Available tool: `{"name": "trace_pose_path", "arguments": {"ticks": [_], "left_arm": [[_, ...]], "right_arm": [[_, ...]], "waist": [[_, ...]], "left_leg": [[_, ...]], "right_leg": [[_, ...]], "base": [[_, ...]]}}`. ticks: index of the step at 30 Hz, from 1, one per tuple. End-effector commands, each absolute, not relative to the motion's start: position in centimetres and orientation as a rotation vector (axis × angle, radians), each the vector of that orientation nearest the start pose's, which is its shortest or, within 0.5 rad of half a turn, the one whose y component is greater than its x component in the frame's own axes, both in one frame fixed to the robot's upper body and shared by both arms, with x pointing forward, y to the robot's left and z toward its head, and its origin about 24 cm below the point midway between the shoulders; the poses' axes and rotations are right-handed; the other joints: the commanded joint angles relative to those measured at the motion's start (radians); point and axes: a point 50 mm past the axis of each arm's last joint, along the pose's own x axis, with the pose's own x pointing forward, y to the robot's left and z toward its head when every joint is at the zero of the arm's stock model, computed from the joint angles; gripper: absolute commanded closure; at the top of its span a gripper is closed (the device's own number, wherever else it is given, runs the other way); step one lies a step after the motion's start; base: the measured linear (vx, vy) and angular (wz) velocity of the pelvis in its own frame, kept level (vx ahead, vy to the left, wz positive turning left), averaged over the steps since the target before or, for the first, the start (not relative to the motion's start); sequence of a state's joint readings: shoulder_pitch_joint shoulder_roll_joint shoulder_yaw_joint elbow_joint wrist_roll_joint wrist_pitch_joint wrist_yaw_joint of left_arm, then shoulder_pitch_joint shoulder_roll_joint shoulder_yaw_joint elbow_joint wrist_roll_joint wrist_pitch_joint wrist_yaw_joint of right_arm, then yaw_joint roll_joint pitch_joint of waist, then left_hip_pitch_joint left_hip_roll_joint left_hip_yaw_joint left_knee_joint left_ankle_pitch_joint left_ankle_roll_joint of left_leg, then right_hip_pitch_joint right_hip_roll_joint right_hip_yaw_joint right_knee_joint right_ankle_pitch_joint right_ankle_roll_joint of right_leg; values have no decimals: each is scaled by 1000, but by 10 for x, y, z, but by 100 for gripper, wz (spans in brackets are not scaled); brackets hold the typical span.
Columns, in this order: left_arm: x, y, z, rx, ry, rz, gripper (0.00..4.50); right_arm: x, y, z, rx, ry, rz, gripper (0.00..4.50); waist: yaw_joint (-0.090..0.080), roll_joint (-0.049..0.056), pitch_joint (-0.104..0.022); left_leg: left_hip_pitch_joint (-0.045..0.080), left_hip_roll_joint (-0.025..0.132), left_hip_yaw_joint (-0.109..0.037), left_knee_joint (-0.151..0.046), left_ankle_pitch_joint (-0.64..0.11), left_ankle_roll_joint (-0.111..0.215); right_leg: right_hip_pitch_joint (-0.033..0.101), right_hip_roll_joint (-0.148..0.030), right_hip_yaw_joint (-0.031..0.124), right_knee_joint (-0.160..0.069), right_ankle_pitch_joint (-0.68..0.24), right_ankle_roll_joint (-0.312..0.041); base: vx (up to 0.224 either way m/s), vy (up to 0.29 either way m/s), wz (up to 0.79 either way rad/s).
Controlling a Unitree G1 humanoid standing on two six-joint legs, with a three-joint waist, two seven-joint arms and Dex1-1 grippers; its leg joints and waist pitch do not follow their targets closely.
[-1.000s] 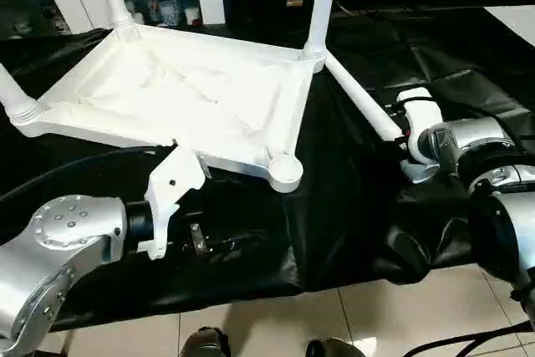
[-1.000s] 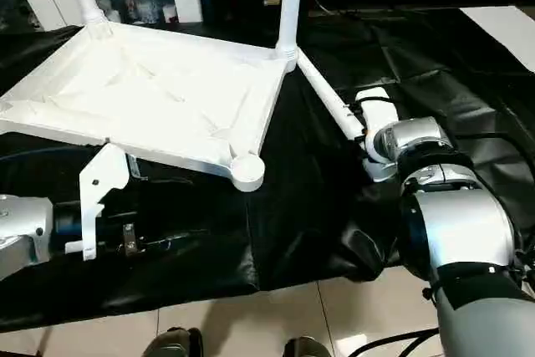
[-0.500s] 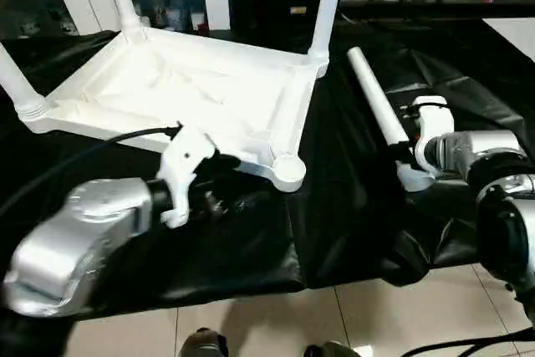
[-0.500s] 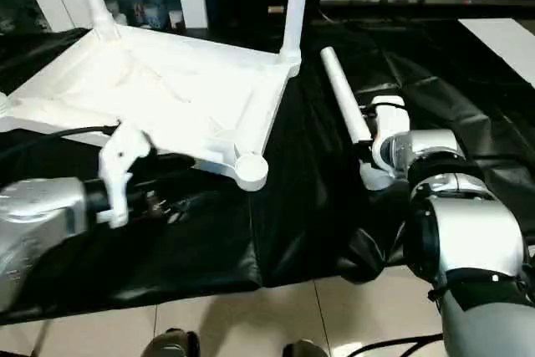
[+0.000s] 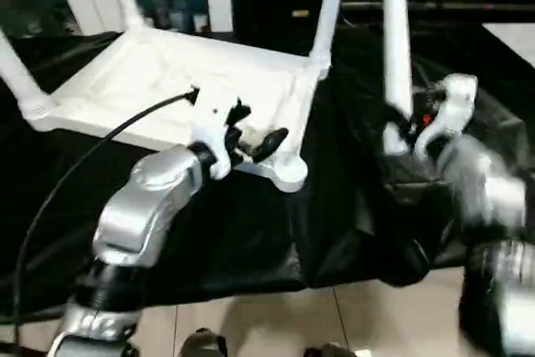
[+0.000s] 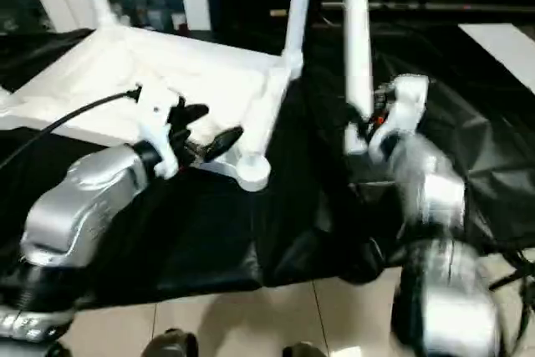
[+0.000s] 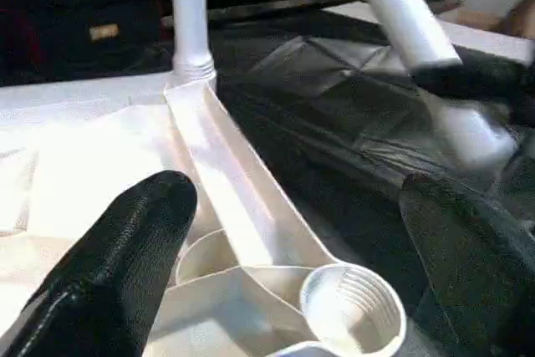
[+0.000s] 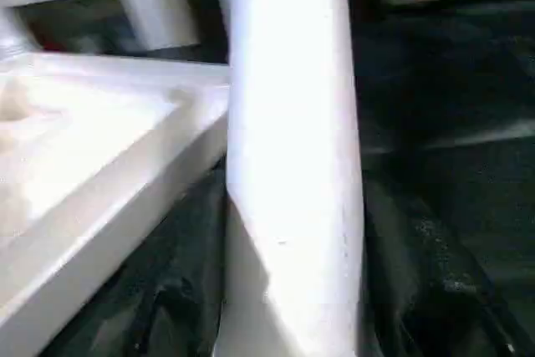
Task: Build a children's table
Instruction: Pick table leg
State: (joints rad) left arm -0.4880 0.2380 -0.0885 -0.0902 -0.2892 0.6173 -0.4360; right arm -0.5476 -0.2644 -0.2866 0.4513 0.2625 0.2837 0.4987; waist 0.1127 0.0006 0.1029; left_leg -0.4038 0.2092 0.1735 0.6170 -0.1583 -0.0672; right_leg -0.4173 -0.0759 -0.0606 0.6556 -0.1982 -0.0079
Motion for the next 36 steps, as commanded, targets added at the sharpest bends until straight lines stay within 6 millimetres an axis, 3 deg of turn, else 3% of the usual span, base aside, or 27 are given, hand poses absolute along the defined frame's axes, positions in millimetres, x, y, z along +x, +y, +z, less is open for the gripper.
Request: {"name": "trace_pose_path", "arguments": {"ticks": [1, 6, 9, 10, 14, 15, 17, 24, 25, 31, 32, 36], "left_arm": [[315, 106, 146, -34, 90, -709, 0], [314, 94, 160, -169, 38, -767, 0], [315, 90, 165, -231, 34, -777, 0], [319, 87, 168, -288, 45, -766, 0], [329, 85, 172, -401, 71, -732, 0], [330, 85, 175, -424, 65, -732, 0], [332, 83, 181, -526, 63, -756, 0], [333, 81, 180, -540, 93, -737, 0], [338, 85, 175, -538, 119, -654, 0], [346, 95, 173, -566, 113, -512, 0], [346, 95, 173, -568, 111, -501, 28], [346, 95, 173, -576, 111, -487, 41]], "right_arm": [[334, -203, 123, 199, -62, 394, 260], [307, -177, 126, 215, -151, 565, 260], [302, -163, 126, 212, -158, 626, 260], [300, -150, 126, 208, -157, 681, 260], [302, -127, 121, 139, -130, 760, 260], [304, -122, 119, 125, -122, 765, 260], [309, -111, 119, 64, -121, 792, 260], [312, -97, 121, 9, -137, 812, 260], [315, -95, 121, -30, -139, 764, 260], [319, -87, 115, -88, -132, 700, 260], [320, -85, 115, -89, -134, 699, 260], [322, -80, 116, -93, -138, 699, 260]], "waist": [[5, -7, -109], [1, -5, -100], [-6, -9, -99], [-6, -7, -99], [-8, -13, -101], [-9, -22, -102], [-7, -25, -103], [-3, -23, -109], [-1, -22, -109], [-5, -21, -109], [-5, -21, -109], [-5, -21, -109]], "left_leg": [[26, 13, 5, -59, -116, 44], [28, 13, 1, -70, -211, -3], [22, 11, -2, -76, -235, -13], [30, 11, -1, -75, -259, -18], [24, 6, -4, -75, -260, -22], [22, 7, -4, -75, -254, -22], [20, 7, -4, -75, -237, -22], [21, 11, -4, -74, -200, -11], [21, 10, -3, -73, -194, -10], [20, 8, -4, -74, -208, -23], [21, 7, -4, -74, -211, -22], [22, 9, -4, -74, -219, -20]], "right_leg": [[62, -49, 42, -77, -65, -216], [55, -51, 40, -96, -228, -173], [55, -51, 38, -104, -292, -145], [47, -51, 39, -110, -322, -138], [50, -53, 37, -117, -354, -114], [51, -54, 37, -117, -356, -109], [50, -54, 37, -113, -338, -113], [53, -50, 40, -99, -214, -134], [53, -51, 41, -98, -203, -136], [54, -49, 40, -102, -213, -122], [55, -50, 40, -102, -216, -122], [54, -50, 40, -102, -218, -121]], "base": [[0, 0, 0], [0, 0, 0], [0, 0, 0], [0, 0, 0], [0, 0, 0], [0, 0, 0], [0, 0, 0], [0, 0, 0], [0, 0, 0], [0, 0, 0], [0, 0, 0], [0, 0, 0]]}}
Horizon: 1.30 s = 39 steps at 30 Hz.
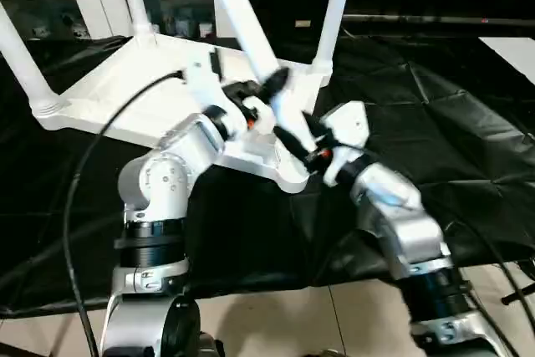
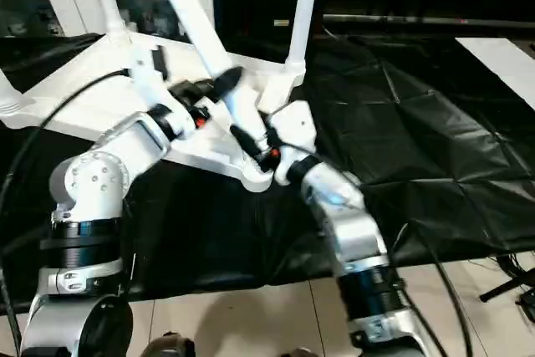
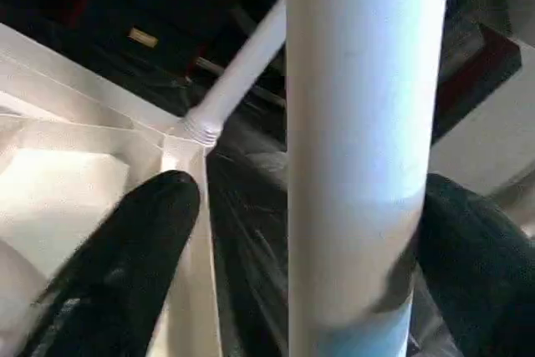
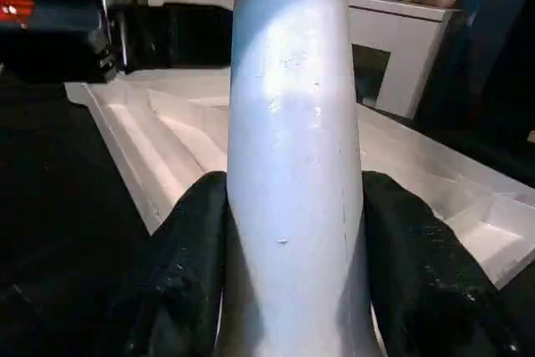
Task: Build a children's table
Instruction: Pick table leg
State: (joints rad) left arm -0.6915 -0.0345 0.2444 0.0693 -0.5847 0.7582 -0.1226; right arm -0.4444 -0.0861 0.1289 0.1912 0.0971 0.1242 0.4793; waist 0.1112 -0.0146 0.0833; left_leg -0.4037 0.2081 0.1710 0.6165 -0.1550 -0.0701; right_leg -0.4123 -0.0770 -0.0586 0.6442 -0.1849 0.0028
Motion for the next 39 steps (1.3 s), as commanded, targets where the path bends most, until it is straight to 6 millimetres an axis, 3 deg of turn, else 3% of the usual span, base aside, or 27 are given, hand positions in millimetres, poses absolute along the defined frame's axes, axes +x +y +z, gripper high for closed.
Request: {"name": "trace_pose_path", "arguments": {"ticks": [1, 5, 14, 23, 24, 25, 26, 28, 32, 33, 35, 39], "left_arm": [[348, 95, 173, -581, 107, -471, 56], [348, 96, 175, -597, 95, -472, 79], [346, 93, 177, -622, 83, -519, 163], [346, 93, 178, -623, 81, -524, 165], [347, 93, 178, -623, 81, -524, 169], [346, 96, 180, -523, 73, -620, 194], [344, 97, 182, -477, 75, -683, 194], [342, 97, 183, -446, 81, -734, 206], [334, 98, 186, -388, 120, -913, 239], [331, 99, 189, -355, 134, -983, 241], [331, 100, 192, -354, 134, -1013, 249], [334, 100, 196, -347, 114, -1020, 257]], "right_arm": [[324, -76, 116, -104, -144, 697, 260], [326, -74, 117, -114, -147, 699, 260], [329, -73, 117, -122, -149, 703, 260], [329, -73, 117, -124, -150, 700, 260], [329, -73, 117, -125, -150, 699, 225], [331, -78, 126, 59, -103, 779, 190], [331, -81, 131, 141, -69, 843, 190], [329, -83, 134, 185, -38, 909, 190], [325, -95, 137, 179, 56, 1085, 190], [323, -102, 138, 184, 112, 1162, 190], [320, -105, 139, 189, 147, 1212, 190], [319, -108, 140, 184, 199, 1242, 190]], "waist": [[-5, -10, -88], [-6, -11, -85], [-5, -10, -89], [-5, -10, -88], [-5, -10, -88], [-5, -16, -88], [-4, -13, -90], [-4, -9, -87], [3, -10, -92], [4, -15, -90], [7, -12, -90], [6, -20, -90]], "left_leg": [[22, 10, -1, -74, -228, -19], [23, 10, -1, -75, -247, -23], [22, 10, -1, -74, -219, -16], [23, 10, -1, -74, -230, -19], [23, 10, -1, -74, -230, -19], [24, 7, -1, -75, -238, -8], [25, 8, -3, -76, -240, -3], [28, 11, -6, -79, -237, -4], [28, 13, -2, -75, -193, -11], [28, 12, 1, -75, -187, -9], [26, 13, 1, -75, -175, -11], [26, 13, 2, -74, -192, -25]], "right_leg": [[48, -48, 38, -91, -240, -130], [46, -49, 38, -95, -278, -115], [49, -48, 39, -88, -216, -130], [48, -49, 39, -89, -228, -129], [48, -49, 39, -89, -228, -129], [50, -47, 38, -90, -244, -123], [51, -48, 39, -88, -248, -120], [47, -46, 38, -86, -239, -121], [52, -48, 39, -78, -177, -155], [52, -47, 39, -78, -171, -165], [53, -51, 40, -76, -163, -176], [54, -57, 39, -82, -213, -179]], "base": [[0, 0, 0], [0, 0, 0], [0, 0, 0], [0, 0, 0], [0, 0, 0], [0, 0, 0], [0, 0, 0], [0, 0, 0], [0, 0, 0], [0, 0, 0], [0, 0, 0], [0, 0, 0]]}}
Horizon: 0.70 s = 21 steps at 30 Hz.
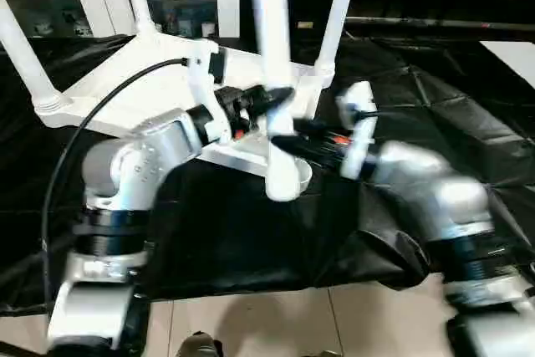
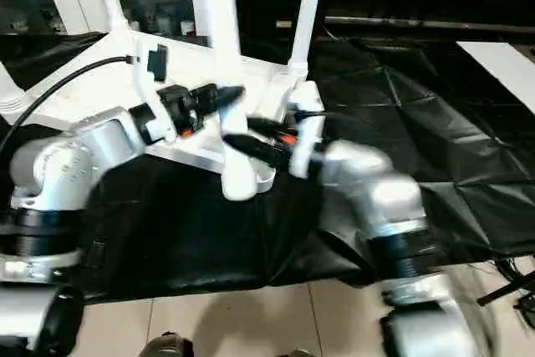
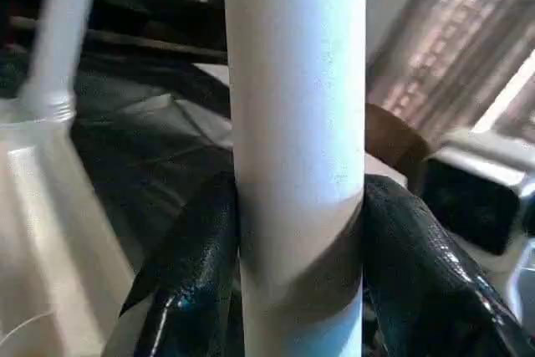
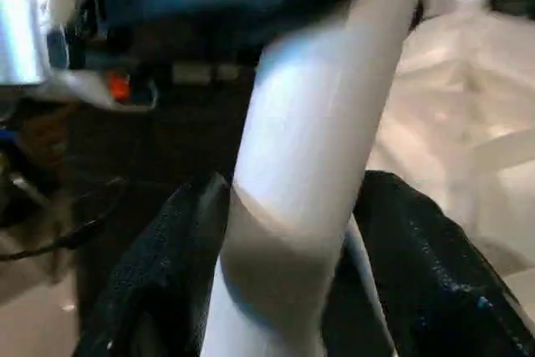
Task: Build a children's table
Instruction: Pick table leg
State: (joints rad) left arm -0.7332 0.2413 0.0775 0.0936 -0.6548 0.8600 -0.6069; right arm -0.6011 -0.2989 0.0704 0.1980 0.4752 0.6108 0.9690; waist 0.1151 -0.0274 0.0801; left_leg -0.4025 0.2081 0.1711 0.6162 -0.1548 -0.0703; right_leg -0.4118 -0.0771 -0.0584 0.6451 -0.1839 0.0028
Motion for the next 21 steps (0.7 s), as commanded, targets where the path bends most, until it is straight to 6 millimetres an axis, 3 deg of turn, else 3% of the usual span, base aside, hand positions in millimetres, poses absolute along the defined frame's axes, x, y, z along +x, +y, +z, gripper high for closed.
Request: {"name": "trace_pose_path", "arguments": {"ticks": [1, 3, 12, 13, 21], "left_arm": [[335, 100, 196, -350, 112, -1017, 257], [336, 98, 196, -365, 102, -1006, 258], [335, 98, 195, -377, 106, -1041, 260], [335, 98, 195, -377, 106, -1041, 260], [337, 99, 195, -392, 93, -1022, 260]], "right_arm": [[320, -108, 139, 182, 201, 1239, 190], [321, -108, 138, 177, 209, 1227, 190], [320, -108, 138, 221, 233, 1247, 190], [320, -108, 138, 221, 233, 1247, 219], [322, -109, 137, 240, 225, 1222, 250]], "waist": [[2, -7, -86], [2, -12, -86], [4, -10, -89], [4, -10, -90], [5, -14, -89]], "left_leg": [[24, 13, 1, -75, -193, -27], [23, 14, 1, -75, -188, -33], [23, 14, 1, -73, -171, -29], [24, 14, 1, -73, -170, -28], [23, 14, 1, -73, -177, -33]], "right_leg": [[54, -57, 39, -83, -223, -176], [54, -58, 38, -84, -235, -168], [53, -56, 37, -81, -210, -172], [53, -55, 38, -81, -207, -172], [53, -57, 38, -82, -223, -168]], "base": [[0, 0, 0], [0, 0, 0], [0, 0, 0], [0, 0, 0], [0, 0, 0]]}}
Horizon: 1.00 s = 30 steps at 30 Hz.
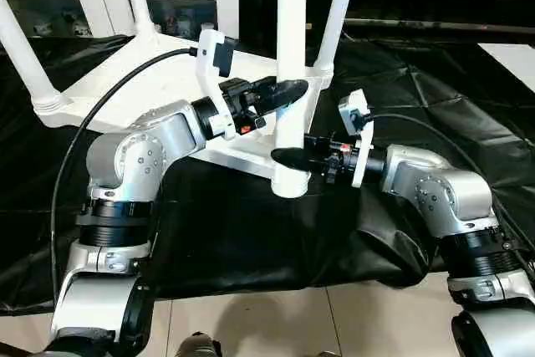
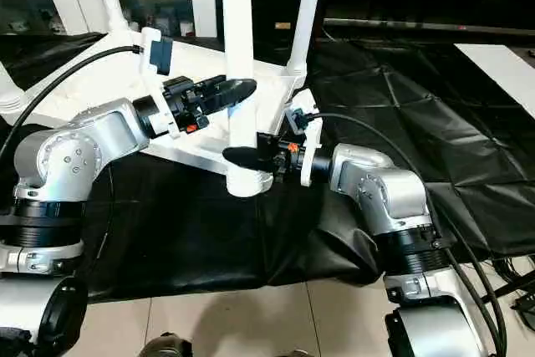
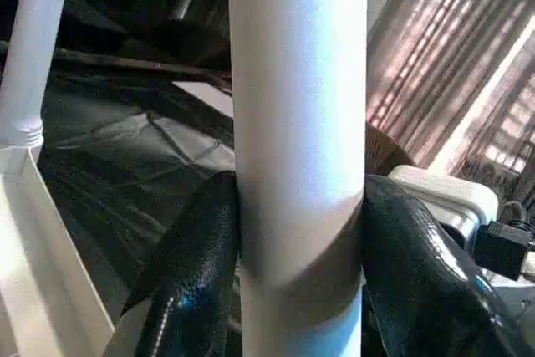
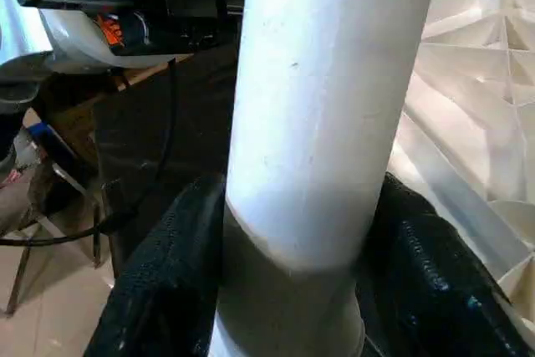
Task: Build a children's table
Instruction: Pick table leg
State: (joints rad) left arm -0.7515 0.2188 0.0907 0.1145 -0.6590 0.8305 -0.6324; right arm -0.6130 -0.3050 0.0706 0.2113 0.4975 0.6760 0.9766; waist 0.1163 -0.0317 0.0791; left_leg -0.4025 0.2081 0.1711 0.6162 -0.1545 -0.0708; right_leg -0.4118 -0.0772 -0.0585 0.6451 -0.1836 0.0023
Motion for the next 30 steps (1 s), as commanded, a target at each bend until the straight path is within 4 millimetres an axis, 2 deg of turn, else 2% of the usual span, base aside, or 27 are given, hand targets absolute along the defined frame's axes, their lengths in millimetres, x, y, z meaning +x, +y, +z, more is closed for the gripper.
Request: {"name": "trace_pose_path", "arguments": {"ticks": [1, 4, 6, 7, 9, 10, 15, 19, 23, 24, 30], "left_arm": [[337, 99, 194, -397, 90, -1019, 260], [337, 99, 194, -397, 80, -1005, 260], [337, 99, 194, -389, 71, -1003, 260], [338, 97, 194, -383, 68, -984, 225], [338, 96, 194, -398, 76, -986, 191], [336, 91, 194, -393, 75, -998, 185], [338, 88, 193, -374, 76, -976, 147], [339, 88, 193, -379, 78, -974, 147], [341, 91, 194, -390, 76, -949, 183], [342, 92, 194, -390, 73, -942, 209], [344, 94, 197, -391, 58, -929, 248]], "right_arm": [[323, -108, 136, 235, 217, 1208, 252], [325, -106, 135, 218, 205, 1186, 253], [325, -105, 135, 213, 201, 1180, 253], [325, -104, 135, 208, 197, 1175, 253], [325, -103, 135, 204, 195, 1175, 253], [325, -102, 135, 188, 195, 1178, 253], [327, -101, 135, 167, 194, 1178, 255], [328, -101, 136, 159, 193, 1173, 255], [329, -102, 136, 156, 189, 1164, 255], [330, -102, 136, 155, 190, 1163, 255], [331, -104, 136, 146, 194, 1161, 255]], "waist": [[3, -10, -87], [2, -12, -87], [3, -9, -88], [3, -9, -88], [3, -10, -88], [3, -16, -88], [2, -17, -88], [2, -16, -87], [2, -15, -87], [2, -16, -88], [2, -17, -88]], "left_leg": [[23, 14, 1, -74, -177, -32], [24, 15, 1, -74, -177, -33], [24, 15, 1, -74, -176, -35], [25, 15, 1, -74, -176, -36], [25, 15, 1, -74, -177, -39], [24, 15, 2, -74, -175, -40], [24, 16, 0, -75, -181, -39], [23, 15, 0, -75, -183, -41], [25, 15, 0, -75, -188, -43], [25, 14, 1, -74, -185, -41], [24, 15, 1, -74, -174, -36]], "right_leg": [[53, -57, 38, -82, -227, -167], [52, -57, 38, -83, -228, -166], [52, -57, 38, -82, -225, -165], [52, -57, 38, -81, -216, -167], [52, -56, 38, -81, -209, -168], [53, -57, 38, -80, -208, -169], [53, -57, 38, -82, -209, -162], [53, -57, 38, -82, -213, -163], [53, -56, 38, -82, -207, -167], [54, -56, 38, -82, -205, -166], [55, -56, 38, -79, -186, -173]], "base": [[0, 0, 0], [0, 0, 0], [0, 0, 0], [0, 0, 0], [0, 0, 0], [0, 0, 0], [0, 0, 0], [0, 0, 0], [0, 0, 0], [0, 0, 0], [0, 0, 0]]}}
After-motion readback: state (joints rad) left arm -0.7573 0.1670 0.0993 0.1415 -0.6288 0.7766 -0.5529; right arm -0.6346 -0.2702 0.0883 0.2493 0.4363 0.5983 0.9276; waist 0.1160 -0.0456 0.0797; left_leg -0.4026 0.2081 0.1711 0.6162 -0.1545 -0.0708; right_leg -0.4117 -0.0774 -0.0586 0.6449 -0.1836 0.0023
